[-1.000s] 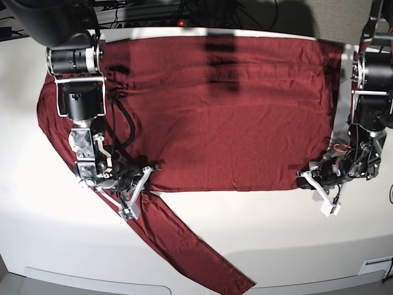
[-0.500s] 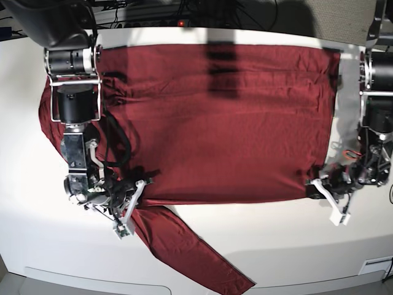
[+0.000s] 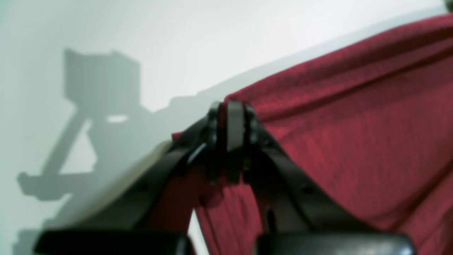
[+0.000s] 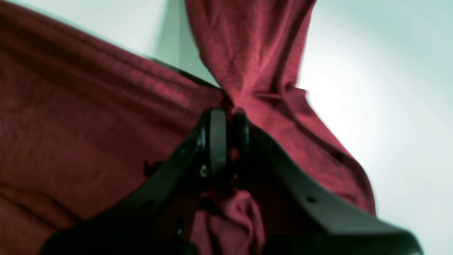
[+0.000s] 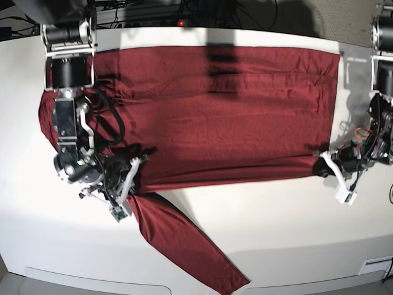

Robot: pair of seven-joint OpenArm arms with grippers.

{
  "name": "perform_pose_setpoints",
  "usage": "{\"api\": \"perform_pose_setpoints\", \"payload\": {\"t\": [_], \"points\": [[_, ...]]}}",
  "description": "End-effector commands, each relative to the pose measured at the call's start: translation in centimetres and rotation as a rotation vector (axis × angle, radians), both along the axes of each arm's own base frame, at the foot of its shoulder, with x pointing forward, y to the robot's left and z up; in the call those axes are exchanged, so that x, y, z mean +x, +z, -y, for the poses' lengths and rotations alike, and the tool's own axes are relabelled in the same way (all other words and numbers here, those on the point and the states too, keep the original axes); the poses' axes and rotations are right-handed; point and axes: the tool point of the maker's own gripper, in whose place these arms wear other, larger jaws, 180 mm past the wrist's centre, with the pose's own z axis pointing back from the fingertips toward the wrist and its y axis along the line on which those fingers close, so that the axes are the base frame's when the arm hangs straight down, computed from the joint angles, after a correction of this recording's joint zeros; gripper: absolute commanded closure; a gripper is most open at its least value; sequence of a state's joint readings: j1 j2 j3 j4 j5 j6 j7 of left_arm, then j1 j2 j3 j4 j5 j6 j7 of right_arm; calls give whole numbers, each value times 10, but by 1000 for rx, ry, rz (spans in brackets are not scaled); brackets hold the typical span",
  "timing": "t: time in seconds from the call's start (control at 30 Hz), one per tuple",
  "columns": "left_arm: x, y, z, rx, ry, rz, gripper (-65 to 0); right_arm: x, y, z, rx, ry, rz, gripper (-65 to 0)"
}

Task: Fold the T-shirt properly
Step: 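Fold the side edge over the shirt body with both grippers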

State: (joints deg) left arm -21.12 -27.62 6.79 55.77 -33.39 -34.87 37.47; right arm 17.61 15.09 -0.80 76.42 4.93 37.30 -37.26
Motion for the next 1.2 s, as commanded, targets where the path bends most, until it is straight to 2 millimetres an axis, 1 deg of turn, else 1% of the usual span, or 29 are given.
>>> {"api": "perform_pose_setpoints", "payload": {"t": [0.0, 0.13, 0.27, 0.37, 0.5, 0.57, 0.67, 0.77, 0.87, 1.0, 1.17], "points": [[12, 26, -7, 1, 1, 72, 0, 8, 22, 2, 7, 6, 61, 0], [-4, 35, 0, 44, -46, 87, 0, -16, 20, 10, -42, 23, 56, 0], [-24, 41, 9, 89, -107, 92, 0, -39, 16, 12, -74, 43, 47, 0], [-43, 41, 17, 115, -149, 80, 0, -54, 15, 11, -95, 58, 41, 0], [-68, 38, 26, 144, -199, 55, 0, -71, 16, 5, -107, 78, 38, 0], [-77, 38, 27, 162, -220, 53, 0, -79, 18, 2, -112, 88, 41, 0], [-85, 38, 21, 207, -212, 54, 0, -92, 19, -2, -123, 102, 37, 0], [-94, 41, 21, 226, -221, 54, 0, -103, 19, 0, -145, 115, 30, 0], [-104, 45, 22, 234, -228, 52, 0, -111, 19, 6, -181, 121, 14, 0], [-118, 47, 26, 233, -242, 54, 0, -116, 21, 12, -211, 124, 5, 0], [-130, 42, 31, 228, -257, 35, 0, -120, 24, 12, -225, 131, 5, 0]]}}
